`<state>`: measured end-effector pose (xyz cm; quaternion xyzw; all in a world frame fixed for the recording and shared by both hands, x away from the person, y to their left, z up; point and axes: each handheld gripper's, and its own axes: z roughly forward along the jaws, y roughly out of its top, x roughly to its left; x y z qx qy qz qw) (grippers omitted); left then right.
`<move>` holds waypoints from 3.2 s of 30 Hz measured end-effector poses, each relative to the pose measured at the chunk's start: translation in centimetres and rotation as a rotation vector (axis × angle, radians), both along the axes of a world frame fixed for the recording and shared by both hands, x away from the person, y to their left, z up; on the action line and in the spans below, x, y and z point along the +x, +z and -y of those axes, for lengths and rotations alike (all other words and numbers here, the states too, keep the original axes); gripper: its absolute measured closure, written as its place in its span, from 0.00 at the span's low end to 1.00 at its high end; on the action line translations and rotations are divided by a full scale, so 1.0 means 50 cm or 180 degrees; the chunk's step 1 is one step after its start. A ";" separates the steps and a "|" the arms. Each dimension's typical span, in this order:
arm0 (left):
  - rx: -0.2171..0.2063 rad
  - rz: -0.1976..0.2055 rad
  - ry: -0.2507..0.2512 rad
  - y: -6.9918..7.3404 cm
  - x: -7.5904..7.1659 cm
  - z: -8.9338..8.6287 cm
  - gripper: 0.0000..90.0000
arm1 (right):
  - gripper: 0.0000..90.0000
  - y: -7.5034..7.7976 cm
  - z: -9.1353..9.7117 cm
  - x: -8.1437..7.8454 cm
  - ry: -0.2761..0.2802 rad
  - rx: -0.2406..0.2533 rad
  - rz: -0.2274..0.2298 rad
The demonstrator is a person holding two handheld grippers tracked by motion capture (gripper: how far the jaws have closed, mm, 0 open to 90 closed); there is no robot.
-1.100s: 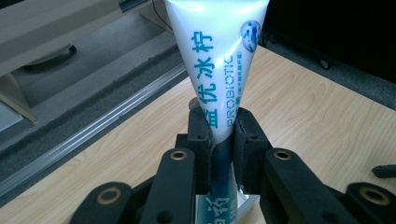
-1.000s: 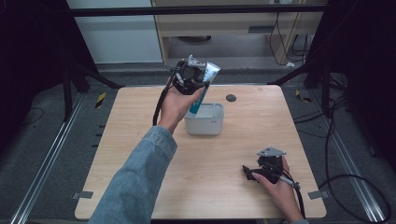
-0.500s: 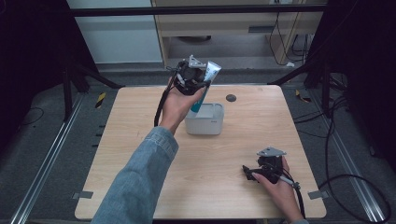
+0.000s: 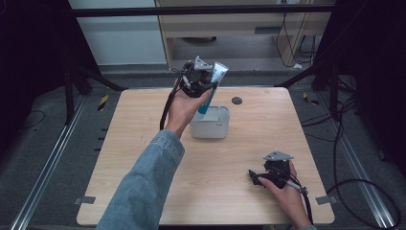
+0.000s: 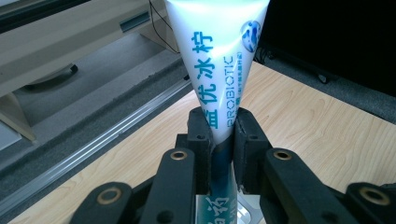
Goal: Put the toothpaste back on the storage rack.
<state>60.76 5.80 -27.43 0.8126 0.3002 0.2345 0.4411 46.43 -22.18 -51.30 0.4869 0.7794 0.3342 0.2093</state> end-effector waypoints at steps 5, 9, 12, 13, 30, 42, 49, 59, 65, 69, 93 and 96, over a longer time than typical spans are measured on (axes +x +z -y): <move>-0.0092 0.0076 0.0016 -0.003 0.001 -0.001 0.87 | 0.01 0.000 0.000 0.000 -0.0003 0.0001 -0.0004; -0.0172 0.0167 0.0026 -0.005 -0.001 -0.002 0.87 | 0.01 0.000 0.000 0.000 -0.0001 -0.0002 -0.0001; -0.0234 0.0218 0.0071 -0.007 -0.002 -0.006 0.87 | 0.01 0.000 0.000 0.000 0.0000 -0.0001 -0.0005; -0.0261 0.0236 0.0079 -0.008 -0.002 -0.007 0.87 | 0.01 0.000 0.000 0.000 -0.0001 -0.0001 -0.0003; -0.0426 0.0350 0.0104 -0.034 0.002 -0.012 0.87 | 0.01 0.000 0.000 -0.001 -0.0008 0.0000 -0.0014; -0.0556 0.0297 0.0152 -0.073 0.021 -0.006 0.87 | 0.01 0.000 0.000 0.000 -0.0006 -0.0002 -0.0011; -0.0612 0.0281 0.0201 -0.094 0.027 -0.014 0.87 | 0.01 0.000 0.000 0.000 -0.0004 -0.0002 -0.0011; -0.0609 0.0219 0.0237 -0.134 0.035 -0.011 0.87 | 0.01 0.000 0.000 0.000 -0.0006 -0.0002 -0.0011; -0.0617 0.0174 0.0260 -0.157 0.041 -0.017 0.87 | 0.01 0.001 0.000 0.000 -0.0003 -0.0004 -0.0010; -0.0595 0.0144 0.0259 -0.173 0.041 -0.016 0.87 | 0.01 0.000 0.000 0.000 0.0000 -0.0006 -0.0005; -0.0537 0.0046 0.0271 -0.220 0.038 -0.017 0.87 | 0.01 0.000 0.000 0.000 -0.0003 -0.0002 -0.0009; -0.0516 0.0040 0.0269 -0.226 0.038 -0.014 0.87 | 0.01 0.000 0.000 0.000 -0.0002 -0.0003 -0.0009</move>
